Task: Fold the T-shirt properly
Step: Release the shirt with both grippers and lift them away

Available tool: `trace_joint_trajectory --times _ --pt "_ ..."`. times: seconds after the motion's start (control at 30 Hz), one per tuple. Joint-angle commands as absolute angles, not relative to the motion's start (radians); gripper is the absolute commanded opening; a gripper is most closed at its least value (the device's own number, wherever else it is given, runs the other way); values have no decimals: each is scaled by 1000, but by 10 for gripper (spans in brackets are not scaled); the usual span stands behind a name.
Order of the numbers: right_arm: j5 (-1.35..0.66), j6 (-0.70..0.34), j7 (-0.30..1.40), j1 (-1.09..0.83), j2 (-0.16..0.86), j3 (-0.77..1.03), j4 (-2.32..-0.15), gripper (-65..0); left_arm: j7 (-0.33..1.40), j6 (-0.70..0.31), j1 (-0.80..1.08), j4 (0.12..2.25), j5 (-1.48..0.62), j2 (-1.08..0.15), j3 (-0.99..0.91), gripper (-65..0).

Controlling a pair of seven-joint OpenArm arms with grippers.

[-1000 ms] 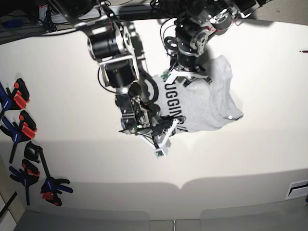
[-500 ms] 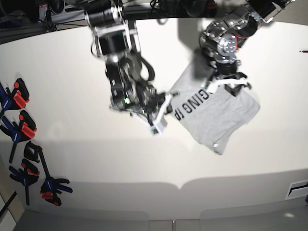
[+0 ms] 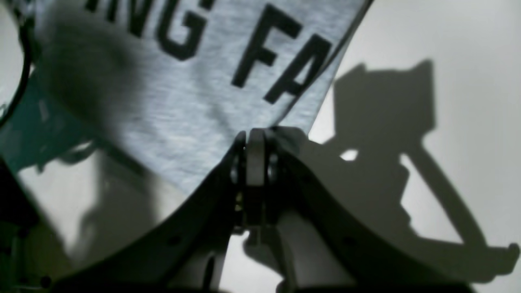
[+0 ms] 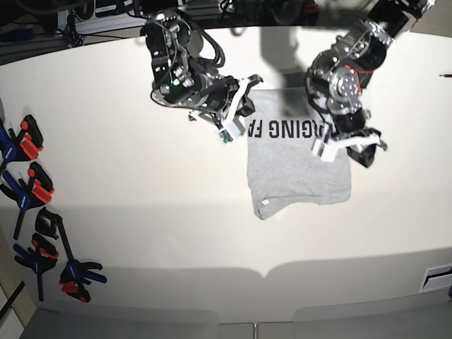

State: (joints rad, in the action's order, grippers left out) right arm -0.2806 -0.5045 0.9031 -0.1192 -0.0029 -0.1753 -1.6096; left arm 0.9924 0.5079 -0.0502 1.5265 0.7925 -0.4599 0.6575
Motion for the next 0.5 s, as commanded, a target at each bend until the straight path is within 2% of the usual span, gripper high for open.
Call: trace_joint_trajectory --times 0.0,0.1,0.27,0.47 --pt "-300 -530 884 -103 -8 -177 -1641 -650 992 532 -81 1542 822 -466 642 -513" --pt "-291 -542 896 -102 -3 -176 -1667 -650 1095 537 -123 1542 822 -466 626 -513" --pt "-288 -558 954 -103 5 -156 -1710 -650 1289 652 -179 1567 756 -512 615 -513" --pt "-289 -572 989 -103 17 -65 -1749 -650 1174 578 -185 1581 412 -557 502 -513"
